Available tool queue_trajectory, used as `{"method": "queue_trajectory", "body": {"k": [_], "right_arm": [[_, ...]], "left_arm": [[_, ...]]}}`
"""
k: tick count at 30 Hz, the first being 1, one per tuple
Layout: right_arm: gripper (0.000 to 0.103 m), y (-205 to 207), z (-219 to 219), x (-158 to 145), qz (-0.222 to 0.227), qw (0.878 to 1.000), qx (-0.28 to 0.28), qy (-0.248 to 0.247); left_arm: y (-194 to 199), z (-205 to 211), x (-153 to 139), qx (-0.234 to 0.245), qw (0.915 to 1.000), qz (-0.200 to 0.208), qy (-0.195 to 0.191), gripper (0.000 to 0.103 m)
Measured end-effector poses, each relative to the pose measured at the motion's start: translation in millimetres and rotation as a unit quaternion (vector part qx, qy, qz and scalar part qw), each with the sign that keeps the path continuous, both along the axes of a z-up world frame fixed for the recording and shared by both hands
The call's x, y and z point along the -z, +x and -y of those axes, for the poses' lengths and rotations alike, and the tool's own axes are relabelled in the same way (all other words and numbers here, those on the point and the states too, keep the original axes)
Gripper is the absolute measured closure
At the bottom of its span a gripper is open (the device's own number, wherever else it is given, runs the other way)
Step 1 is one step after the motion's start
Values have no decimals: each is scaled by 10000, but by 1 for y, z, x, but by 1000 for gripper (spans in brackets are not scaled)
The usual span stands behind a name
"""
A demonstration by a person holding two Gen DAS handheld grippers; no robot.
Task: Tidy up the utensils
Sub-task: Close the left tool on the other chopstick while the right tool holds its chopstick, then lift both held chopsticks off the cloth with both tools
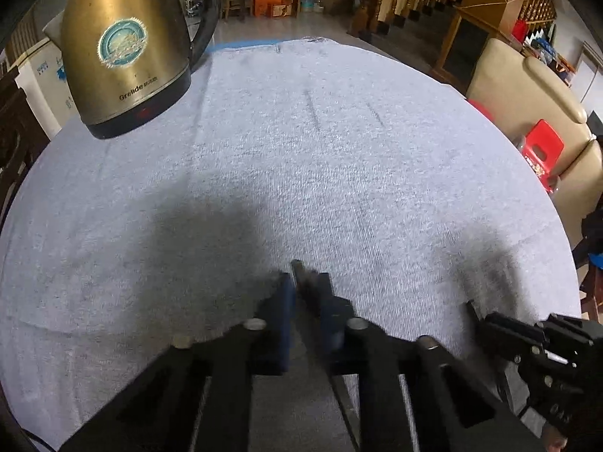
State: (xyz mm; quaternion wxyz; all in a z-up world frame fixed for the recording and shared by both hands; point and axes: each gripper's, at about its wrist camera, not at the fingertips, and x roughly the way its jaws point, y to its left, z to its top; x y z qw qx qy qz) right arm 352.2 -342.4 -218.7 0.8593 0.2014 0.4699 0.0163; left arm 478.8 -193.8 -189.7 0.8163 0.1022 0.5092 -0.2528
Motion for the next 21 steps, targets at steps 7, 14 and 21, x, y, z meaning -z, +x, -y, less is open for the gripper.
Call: {"method": "queue_trajectory", "body": {"k": [7, 14, 21], "right_arm": [[94, -3, 4, 0, -250, 9993, 57, 262], [94, -7, 7, 0, -746, 9959, -121, 496], [92, 9, -11, -8, -1274, 9913, -329, -81]], "left_arm": [[-14, -33, -2, -56, 9998, -112, 171, 95], [-44, -71, -3, -45, 9991, -218, 354, 96], [-44, -81, -4, -24, 9984, -518, 241, 87]]}}
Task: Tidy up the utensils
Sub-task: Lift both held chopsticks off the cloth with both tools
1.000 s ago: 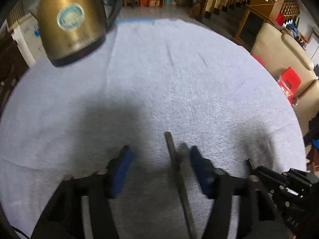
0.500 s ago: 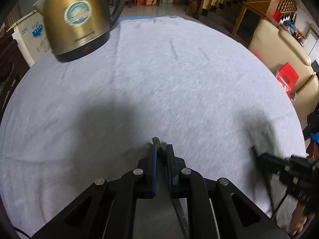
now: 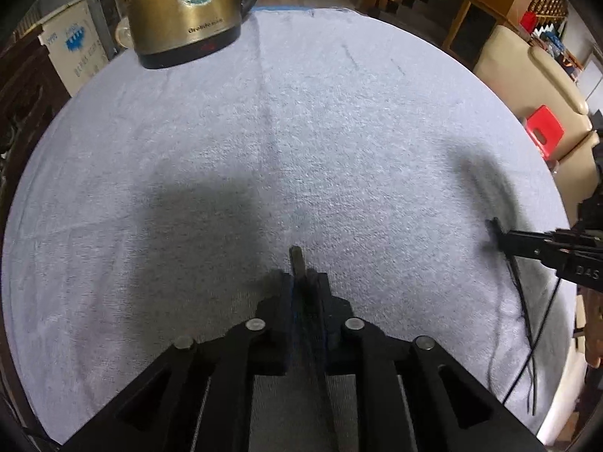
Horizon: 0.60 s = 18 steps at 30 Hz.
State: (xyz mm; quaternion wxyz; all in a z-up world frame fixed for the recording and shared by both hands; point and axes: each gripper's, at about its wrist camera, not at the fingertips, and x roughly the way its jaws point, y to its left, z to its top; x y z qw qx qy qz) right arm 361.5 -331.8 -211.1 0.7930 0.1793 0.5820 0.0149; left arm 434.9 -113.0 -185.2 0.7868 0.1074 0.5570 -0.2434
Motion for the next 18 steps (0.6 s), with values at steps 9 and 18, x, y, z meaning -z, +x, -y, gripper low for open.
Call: {"method": "queue_trajectory", "body": {"k": [9, 18], "right_arm": [[85, 29, -29, -5, -335, 9952, -505, -764], [96, 35, -55, -6, -139, 9875, -893, -1290]], "left_arm": [[8, 1, 3, 118, 9998, -171, -7, 66], [12, -2, 4, 77, 9999, -86, 39, 97]]}}
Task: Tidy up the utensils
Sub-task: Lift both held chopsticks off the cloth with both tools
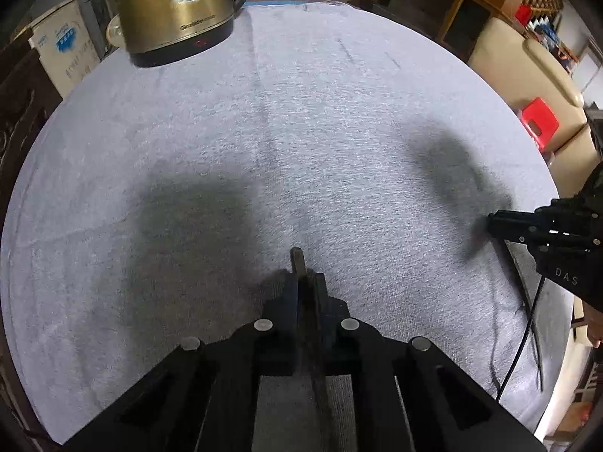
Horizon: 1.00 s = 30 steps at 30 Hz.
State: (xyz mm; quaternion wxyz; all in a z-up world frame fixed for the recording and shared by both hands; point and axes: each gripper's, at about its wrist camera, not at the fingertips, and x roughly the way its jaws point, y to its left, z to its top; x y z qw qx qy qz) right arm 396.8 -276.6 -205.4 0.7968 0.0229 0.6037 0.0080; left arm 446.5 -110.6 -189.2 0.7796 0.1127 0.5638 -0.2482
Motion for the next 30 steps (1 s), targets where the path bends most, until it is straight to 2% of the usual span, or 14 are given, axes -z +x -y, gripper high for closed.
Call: {"method": "queue_trajectory", "body": {"k": [5, 10, 13, 18, 24, 28, 30], "right_arm": [[96, -20, 14, -19, 491, 9978, 148, 412], [96, -42, 24, -56, 1199, 9900, 326, 670], [96, -59, 32, -81, 1642, 9826, 443, 752], [96, -94, 40, -114, 2315, 9677, 646, 758], [96, -144, 37, -150, 3039, 9461, 853, 730], [96, -183, 33, -172, 3614, 9250, 870, 793], [96, -204, 29, -180, 3885, 9140, 868, 788]], "left_arm": [[-9, -21, -17, -258, 9991, 308, -120, 98], [-26, -47, -60, -610, 9935, 887, -373, 98], [-43, -68, -97, -827, 9860, 1317, -596, 98], [-71, -95, -136, -1181, 9725, 1802, -882, 98], [-121, -120, -165, -1558, 9537, 2266, -1220, 98], [-159, -132, -182, -1699, 9401, 2589, -1426, 98], [-173, -133, -184, -1709, 9361, 2707, -1457, 98]]}}
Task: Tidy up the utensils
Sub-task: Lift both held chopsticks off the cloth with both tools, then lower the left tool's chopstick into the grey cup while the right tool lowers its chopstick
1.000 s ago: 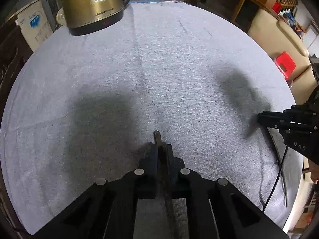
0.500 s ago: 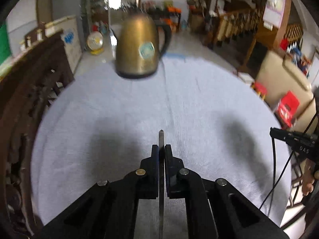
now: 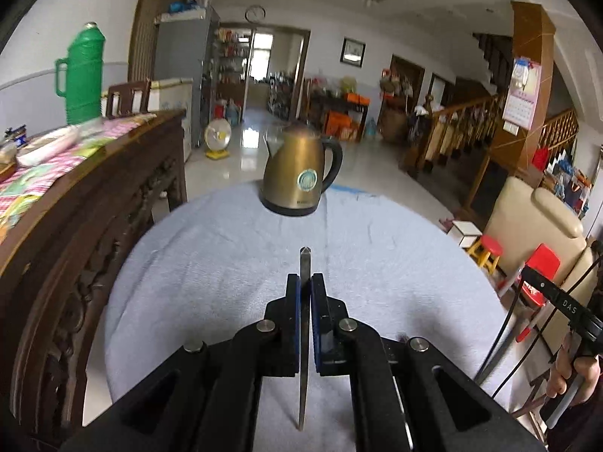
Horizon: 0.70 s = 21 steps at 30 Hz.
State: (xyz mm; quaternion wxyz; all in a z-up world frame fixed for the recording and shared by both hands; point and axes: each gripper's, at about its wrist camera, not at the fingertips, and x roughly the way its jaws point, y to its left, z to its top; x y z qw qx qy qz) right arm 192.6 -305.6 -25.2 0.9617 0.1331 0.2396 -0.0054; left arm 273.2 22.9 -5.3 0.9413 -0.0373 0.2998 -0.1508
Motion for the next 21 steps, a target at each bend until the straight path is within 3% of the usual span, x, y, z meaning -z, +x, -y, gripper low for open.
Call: {"method": "queue_trajectory", "body": {"k": [8, 21], "right_arm": [[96, -58, -16, -19, 620, 9981, 62, -5], [96, -113, -41, -67, 1500, 9886, -70, -127]], "left_arm": [[-52, 1, -20, 135, 9986, 504, -129, 98], [-119, 2, -84, 386, 9886, 1372, -487, 98]]}}
